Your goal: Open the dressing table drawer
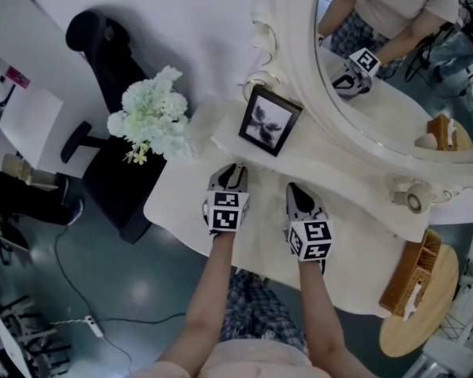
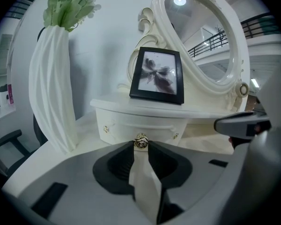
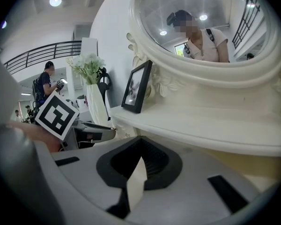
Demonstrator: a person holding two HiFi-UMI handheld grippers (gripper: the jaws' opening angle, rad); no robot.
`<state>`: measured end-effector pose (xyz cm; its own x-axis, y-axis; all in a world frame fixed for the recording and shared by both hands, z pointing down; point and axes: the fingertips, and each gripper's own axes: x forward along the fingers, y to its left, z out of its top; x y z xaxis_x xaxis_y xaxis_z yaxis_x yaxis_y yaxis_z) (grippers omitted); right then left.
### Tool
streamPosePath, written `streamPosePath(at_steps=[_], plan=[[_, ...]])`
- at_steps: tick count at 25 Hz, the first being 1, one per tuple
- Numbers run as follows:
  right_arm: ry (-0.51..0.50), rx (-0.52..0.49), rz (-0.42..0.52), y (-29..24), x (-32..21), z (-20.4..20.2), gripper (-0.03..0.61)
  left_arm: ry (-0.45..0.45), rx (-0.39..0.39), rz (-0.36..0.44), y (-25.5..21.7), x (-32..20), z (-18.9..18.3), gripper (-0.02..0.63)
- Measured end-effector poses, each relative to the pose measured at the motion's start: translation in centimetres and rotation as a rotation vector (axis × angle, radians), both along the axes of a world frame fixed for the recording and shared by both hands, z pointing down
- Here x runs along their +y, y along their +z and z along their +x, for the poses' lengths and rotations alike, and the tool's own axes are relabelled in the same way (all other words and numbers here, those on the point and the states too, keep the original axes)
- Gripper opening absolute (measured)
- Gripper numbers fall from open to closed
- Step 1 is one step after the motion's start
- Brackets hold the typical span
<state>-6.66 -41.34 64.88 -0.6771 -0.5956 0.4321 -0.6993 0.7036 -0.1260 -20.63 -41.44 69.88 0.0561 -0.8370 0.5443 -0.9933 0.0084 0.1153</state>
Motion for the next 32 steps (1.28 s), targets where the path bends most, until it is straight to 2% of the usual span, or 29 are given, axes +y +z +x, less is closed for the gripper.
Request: streamPosePath(at_steps=[24,32], plan=[[0.021,-0.013,0.005,-0.7,2.4,0.9,0.015,-0.022,0.009,-0.026,0.3,5.8,-0.4,0.114],[0.015,-0.017,0.010,-1.0,3.0,0.8,0.015,-0.008,0.018,-0.018,0.2,6.2,-0.4,0.115]])
